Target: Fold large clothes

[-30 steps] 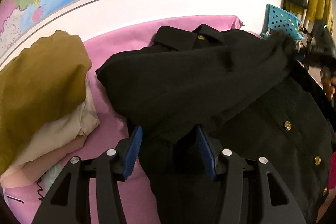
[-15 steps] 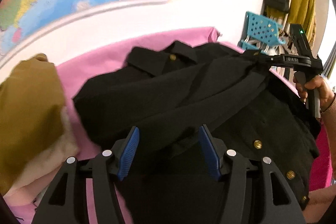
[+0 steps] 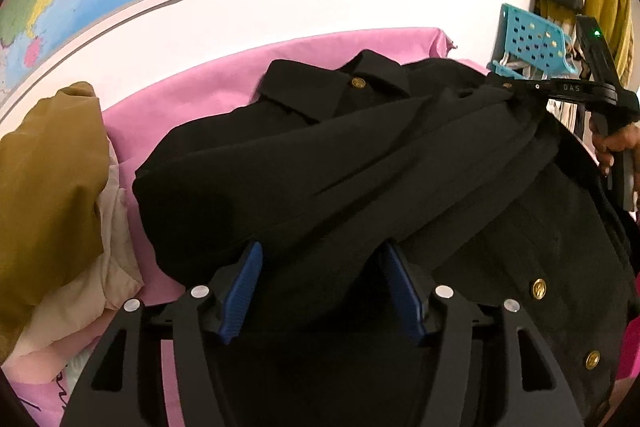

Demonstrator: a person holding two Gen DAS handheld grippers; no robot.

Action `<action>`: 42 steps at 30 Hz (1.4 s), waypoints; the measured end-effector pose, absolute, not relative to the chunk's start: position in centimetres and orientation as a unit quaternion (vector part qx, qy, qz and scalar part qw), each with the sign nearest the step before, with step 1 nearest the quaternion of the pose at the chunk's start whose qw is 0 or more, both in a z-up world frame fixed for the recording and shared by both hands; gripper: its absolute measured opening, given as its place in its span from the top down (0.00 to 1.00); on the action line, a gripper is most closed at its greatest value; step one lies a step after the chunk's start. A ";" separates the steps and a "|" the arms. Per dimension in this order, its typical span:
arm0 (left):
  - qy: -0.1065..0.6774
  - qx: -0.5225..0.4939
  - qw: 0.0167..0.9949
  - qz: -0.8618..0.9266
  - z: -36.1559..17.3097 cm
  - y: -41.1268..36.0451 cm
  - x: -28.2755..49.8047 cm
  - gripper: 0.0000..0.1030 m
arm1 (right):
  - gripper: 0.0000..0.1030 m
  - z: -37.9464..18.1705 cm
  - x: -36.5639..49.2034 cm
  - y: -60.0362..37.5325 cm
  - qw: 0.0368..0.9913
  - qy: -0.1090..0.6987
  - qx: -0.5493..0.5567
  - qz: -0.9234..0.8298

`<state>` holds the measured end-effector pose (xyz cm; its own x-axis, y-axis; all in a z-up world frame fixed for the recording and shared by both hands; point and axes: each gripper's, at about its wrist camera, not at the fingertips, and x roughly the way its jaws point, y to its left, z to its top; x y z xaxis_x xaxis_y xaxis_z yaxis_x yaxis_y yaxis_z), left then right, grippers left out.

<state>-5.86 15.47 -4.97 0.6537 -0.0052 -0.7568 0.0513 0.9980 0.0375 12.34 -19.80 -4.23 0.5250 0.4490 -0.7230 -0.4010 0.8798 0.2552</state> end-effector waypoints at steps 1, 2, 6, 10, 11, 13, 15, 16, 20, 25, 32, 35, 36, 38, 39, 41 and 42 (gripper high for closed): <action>0.414 0.028 0.910 -0.019 -4.8 15.4 -6.0 0.40 | 0.74 -4.1 12.1 -20.1 0.874 0.422 0.029 0.239; 0.412 0.026 0.911 -0.024 -4.6 15.5 -6.3 0.39 | 0.66 -3.6 11.6 -20.8 0.880 0.414 0.033 0.228; 0.392 0.009 0.919 -0.037 -3.3 15.9 -8.0 0.38 | 0.58 -1.1 9.0 -22.1 0.900 0.367 0.040 0.231; 0.374 0.015 0.927 -0.038 -2.4 16.1 -9.2 0.36 | 0.57 0.0 6.6 -20.3 0.891 0.349 0.007 0.291; 0.376 0.017 0.926 -0.032 -2.5 16.1 -9.0 0.36 | 0.58 -0.6 6.4 -19.2 0.880 0.360 -0.012 0.308; 0.392 0.005 0.920 -0.027 -3.2 16.4 -8.4 0.36 | 0.58 -2.2 6.8 -18.0 0.866 0.387 -0.031 0.315; 0.406 0.003 0.914 -0.017 -4.1 16.6 -7.7 0.36 | 0.59 -3.8 7.7 -17.6 0.854 0.421 -0.028 0.306; 0.415 0.005 0.910 -0.007 -4.6 16.7 -7.4 0.36 | 0.59 -4.5 8.1 -17.6 0.849 0.434 -0.023 0.299; 0.406 -0.003 0.914 0.001 -4.0 16.8 -8.4 0.34 | 0.48 -3.7 7.2 -18.8 0.853 0.425 -0.004 0.303; 0.387 -0.025 0.922 0.006 -2.6 17.9 -12.2 0.31 | 0.40 -1.9 4.4 -22.2 0.850 0.408 0.031 0.331; 0.409 -0.098 0.907 -0.006 -3.9 19.7 -17.9 0.29 | 0.28 -3.9 0.1 -29.2 0.833 0.440 0.086 0.322; 0.423 -0.113 0.899 -0.021 -4.8 19.3 -19.7 0.28 | 0.27 -5.6 -1.4 -30.9 0.817 0.464 0.099 0.329; 0.426 -0.120 0.896 -0.030 -5.0 19.2 -20.2 0.28 | 0.26 -6.1 -1.9 -31.4 0.813 0.470 0.101 0.329; 0.437 -0.138 0.887 -0.050 -5.7 18.9 -21.2 0.28 | 0.24 -6.7 -2.7 -32.0 0.809 0.470 0.108 0.336; 0.442 -0.143 0.884 -0.056 -5.9 18.8 -21.4 0.28 | 0.22 -6.7 -3.1 -32.3 0.806 0.466 0.118 0.344; 0.447 -0.146 0.880 -0.064 -6.3 18.3 -22.2 0.26 | 0.20 -6.6 -3.3 -32.4 0.803 0.466 0.119 0.352; 0.446 -0.144 0.881 -0.069 -6.3 17.9 -22.6 0.24 | 0.20 -6.6 -3.5 -32.2 0.802 0.464 0.114 0.359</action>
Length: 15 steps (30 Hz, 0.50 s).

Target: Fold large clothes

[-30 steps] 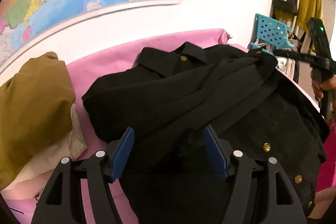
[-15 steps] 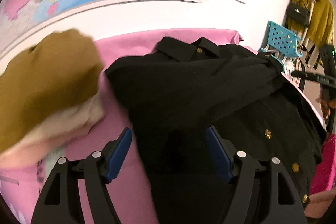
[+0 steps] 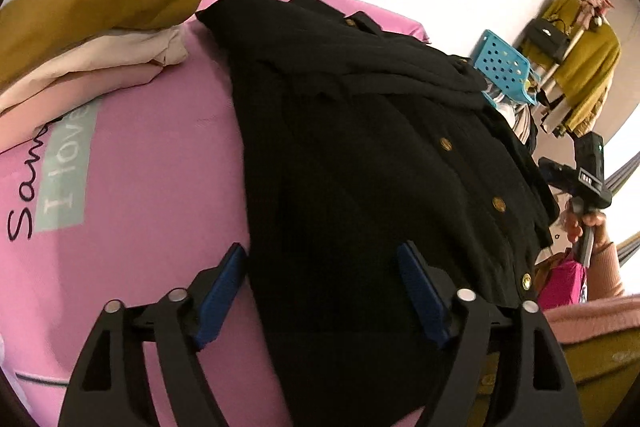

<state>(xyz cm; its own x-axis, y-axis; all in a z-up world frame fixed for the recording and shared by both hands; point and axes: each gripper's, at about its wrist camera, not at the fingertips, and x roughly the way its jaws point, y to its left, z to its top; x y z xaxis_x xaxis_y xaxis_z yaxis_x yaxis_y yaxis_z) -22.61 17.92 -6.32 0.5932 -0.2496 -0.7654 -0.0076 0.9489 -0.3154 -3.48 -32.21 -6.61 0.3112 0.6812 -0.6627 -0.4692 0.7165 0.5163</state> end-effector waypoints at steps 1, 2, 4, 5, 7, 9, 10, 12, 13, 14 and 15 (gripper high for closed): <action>0.446 -0.147 0.879 -0.077 -6.4 17.7 -22.9 0.21 | 0.20 -6.7 -3.6 -32.0 0.799 0.465 0.111 0.364; 0.447 -0.152 0.877 -0.086 -6.4 17.4 -23.1 0.20 | 0.20 -6.8 -3.8 -31.7 0.795 0.466 0.107 0.373; 0.450 -0.159 0.874 -0.094 -6.4 17.0 -23.3 0.19 | 0.20 -6.8 -4.3 -31.0 0.789 0.464 0.097 0.391; 0.450 -0.164 0.872 -0.098 -6.4 16.9 -23.6 0.19 | 0.20 -6.8 -4.6 -30.5 0.782 0.466 0.091 0.403; 0.450 -0.177 0.868 -0.111 -6.4 16.9 -23.7 0.19 | 0.20 -6.7 -4.9 -30.3 0.783 0.463 0.076 0.408; 0.450 -0.198 0.861 -0.128 -6.5 17.1 -23.9 0.19 | 0.23 -6.6 -5.0 -30.9 0.771 0.463 0.098 0.426; 0.452 -0.210 0.856 -0.140 -6.6 17.0 -23.8 0.20 | 0.25 -6.6 -5.0 -31.3 0.767 0.462 0.106 0.432; 0.455 -0.241 0.839 -0.175 -6.8 17.2 -24.1 0.24 | 0.31 -6.4 -4.9 -31.9 0.770 0.460 0.108 0.429; 0.459 -0.244 0.834 -0.183 -6.9 17.1 -24.1 0.24 | 0.29 -6.4 -4.8 -32.1 0.780 0.461 0.099 0.410; 0.463 -0.235 0.836 -0.180 -7.0 16.7 -24.1 0.24 | 0.27 -6.5 -4.7 -32.4 0.795 0.462 0.082 0.384; 0.463 -0.226 0.839 -0.176 -6.9 16.3 -24.1 0.24 | 0.26 -6.6 -4.7 -32.5 0.792 0.463 0.085 0.389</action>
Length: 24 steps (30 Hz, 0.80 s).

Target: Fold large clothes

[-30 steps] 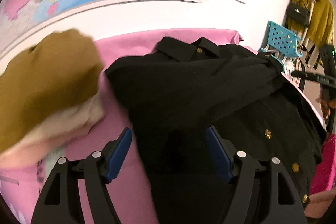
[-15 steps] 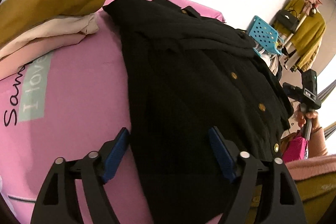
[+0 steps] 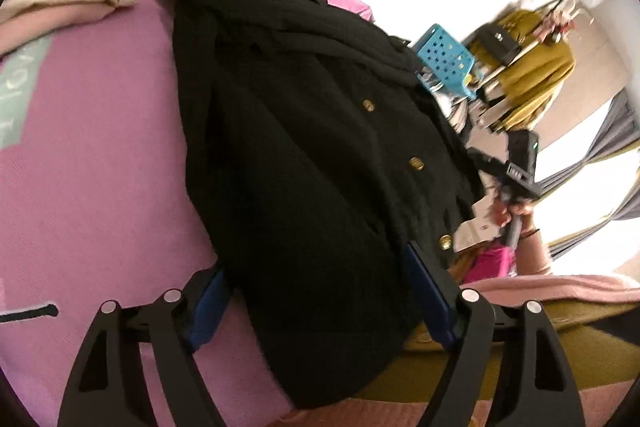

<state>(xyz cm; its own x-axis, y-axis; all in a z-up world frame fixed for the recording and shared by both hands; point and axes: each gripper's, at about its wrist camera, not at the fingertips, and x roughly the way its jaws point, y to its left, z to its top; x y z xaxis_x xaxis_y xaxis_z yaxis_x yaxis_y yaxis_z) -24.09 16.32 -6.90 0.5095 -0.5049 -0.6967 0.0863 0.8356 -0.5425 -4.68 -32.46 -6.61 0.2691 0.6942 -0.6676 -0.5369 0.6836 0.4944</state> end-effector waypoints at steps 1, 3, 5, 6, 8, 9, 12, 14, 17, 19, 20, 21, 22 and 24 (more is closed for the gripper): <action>0.464 -0.220 0.840 -0.175 -6.8 16.0 -23.9 0.21 | 0.25 -6.8 -4.7 -32.5 0.777 0.466 0.101 0.411; 0.463 -0.216 0.842 -0.171 -6.8 15.4 -23.4 0.18 | 0.25 -7.0 -5.1 -32.0 0.776 0.463 0.092 0.418; 0.464 -0.215 0.843 -0.170 -6.8 15.1 -23.0 0.16 | 0.25 -7.0 -5.3 -31.6 0.763 0.466 0.094 0.438; 0.463 -0.216 0.842 -0.170 -6.8 15.0 -22.8 0.16 | 0.25 -7.0 -5.3 -31.6 0.760 0.466 0.100 0.442; 0.460 -0.227 0.841 -0.174 -6.9 15.1 -22.5 0.16 | 0.27 -7.1 -5.1 -32.0 0.753 0.466 0.114 0.450; 0.457 -0.236 0.839 -0.175 -7.0 15.3 -22.5 0.16 | 0.32 -7.3 -4.9 -32.5 0.754 0.469 0.121 0.445; 0.451 -0.258 0.836 -0.174 -7.2 15.8 -22.5 0.16 | 0.29 -7.3 -4.8 -33.1 0.761 0.467 0.122 0.433; 0.453 -0.255 0.837 -0.169 -7.1 15.5 -22.4 0.15 | 0.25 -7.2 -5.5 -32.2 0.762 0.462 0.099 0.443; 0.455 -0.239 0.843 -0.156 -6.8 14.6 -22.0 0.16 | 0.26 -7.0 -6.1 -31.2 0.768 0.457 0.068 0.444; 0.456 -0.227 0.849 -0.138 -6.7 14.2 -21.8 0.30 | 0.53 -7.2 -5.8 -31.4 0.766 0.464 0.080 0.438; 0.459 -0.222 0.851 -0.123 -6.8 14.1 -21.6 0.46 | 0.70 -7.7 -5.4 -31.5 0.755 0.477 0.097 0.440; 0.463 -0.220 0.851 -0.111 -6.8 14.1 -21.5 0.56 | 0.72 -7.8 -5.4 -31.5 0.752 0.478 0.107 0.441; 0.469 -0.228 0.846 -0.113 -7.0 14.3 -21.3 0.75 | 0.74 -7.8 -5.5 -31.5 0.749 0.475 0.113 0.447; 0.469 -0.249 0.839 -0.118 -6.9 14.5 -21.1 0.81 | 0.81 -6.9 -5.9 -31.7 0.749 0.462 0.138 0.455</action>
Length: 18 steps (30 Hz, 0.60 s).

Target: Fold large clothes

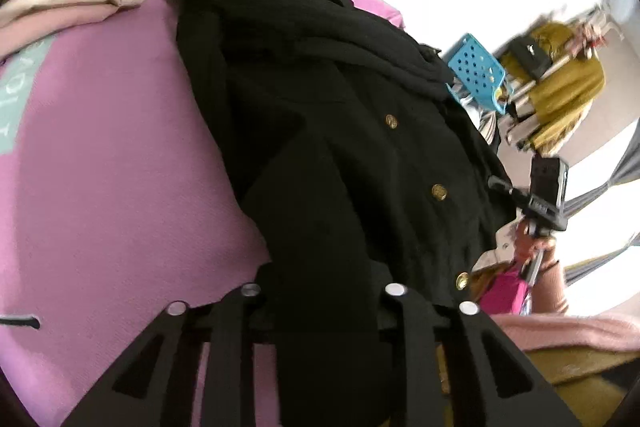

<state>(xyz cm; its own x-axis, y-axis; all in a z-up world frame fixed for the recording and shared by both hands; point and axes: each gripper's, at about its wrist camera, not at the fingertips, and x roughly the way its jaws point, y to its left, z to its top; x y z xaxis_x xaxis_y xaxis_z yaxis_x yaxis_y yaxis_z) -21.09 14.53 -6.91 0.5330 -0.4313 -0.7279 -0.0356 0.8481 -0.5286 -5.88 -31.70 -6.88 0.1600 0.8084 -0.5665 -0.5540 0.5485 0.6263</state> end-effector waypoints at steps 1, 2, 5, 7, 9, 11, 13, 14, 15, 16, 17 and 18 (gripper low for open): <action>0.462 -0.250 0.843 -0.121 -6.6 14.6 -21.2 0.84 | 0.81 -6.4 -5.9 -31.9 0.749 0.454 0.151 0.459; 0.451 -0.252 0.847 -0.124 -5.9 14.7 -21.5 0.84 | 0.82 -5.2 -6.3 -32.3 0.752 0.434 0.168 0.466; 0.413 -0.275 0.858 -0.129 -3.7 15.9 -22.7 0.88 | 0.84 -1.6 -7.8 -33.4 0.763 0.381 0.190 0.486; 0.390 -0.276 0.869 -0.131 -1.8 16.5 -23.9 0.92 | 0.84 0.5 -9.2 -33.7 0.766 0.347 0.191 0.507; 0.379 -0.268 0.876 -0.132 -0.7 16.6 -24.9 0.92 | 0.84 1.3 -10.1 -33.7 0.756 0.330 0.198 0.530; 0.384 -0.257 0.877 -0.132 -0.8 16.4 -25.6 0.92 | 0.82 0.6 -10.8 -33.1 0.758 0.345 0.171 0.527; 0.407 -0.252 0.869 -0.124 -2.2 16.4 -25.5 0.92 | 0.75 -1.4 -10.4 -32.7 0.745 0.379 0.169 0.523; 0.423 -0.256 0.860 -0.127 -3.4 16.5 -25.2 0.90 | 0.64 -3.0 -10.0 -32.5 0.746 0.405 0.161 0.503; 0.433 -0.255 0.855 -0.127 -4.4 16.5 -25.1 0.88 | 0.57 -4.9 -9.6 -32.3 0.741 0.434 0.161 0.487; 0.442 -0.251 0.853 -0.120 -5.2 16.6 -25.0 0.86 | 0.55 -6.4 -9.3 -32.3 0.727 0.457 0.162 0.486; 0.455 -0.252 0.847 -0.111 -6.2 16.7 -24.7 0.84 | 0.53 -7.3 -9.2 -32.3 0.725 0.467 0.164 0.479; 0.460 -0.258 0.842 -0.110 -6.8 16.9 -24.7 0.81 | 0.48 -8.2 -9.2 -32.3 0.721 0.478 0.169 0.472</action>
<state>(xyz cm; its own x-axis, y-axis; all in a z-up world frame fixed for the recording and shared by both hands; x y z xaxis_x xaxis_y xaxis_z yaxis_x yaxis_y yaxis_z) -24.69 16.92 -6.81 0.5515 -0.4235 -0.7187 -0.0515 0.8426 -0.5361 -9.16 -32.27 -8.23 0.0972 0.8421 -0.5304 -0.5199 0.4974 0.6944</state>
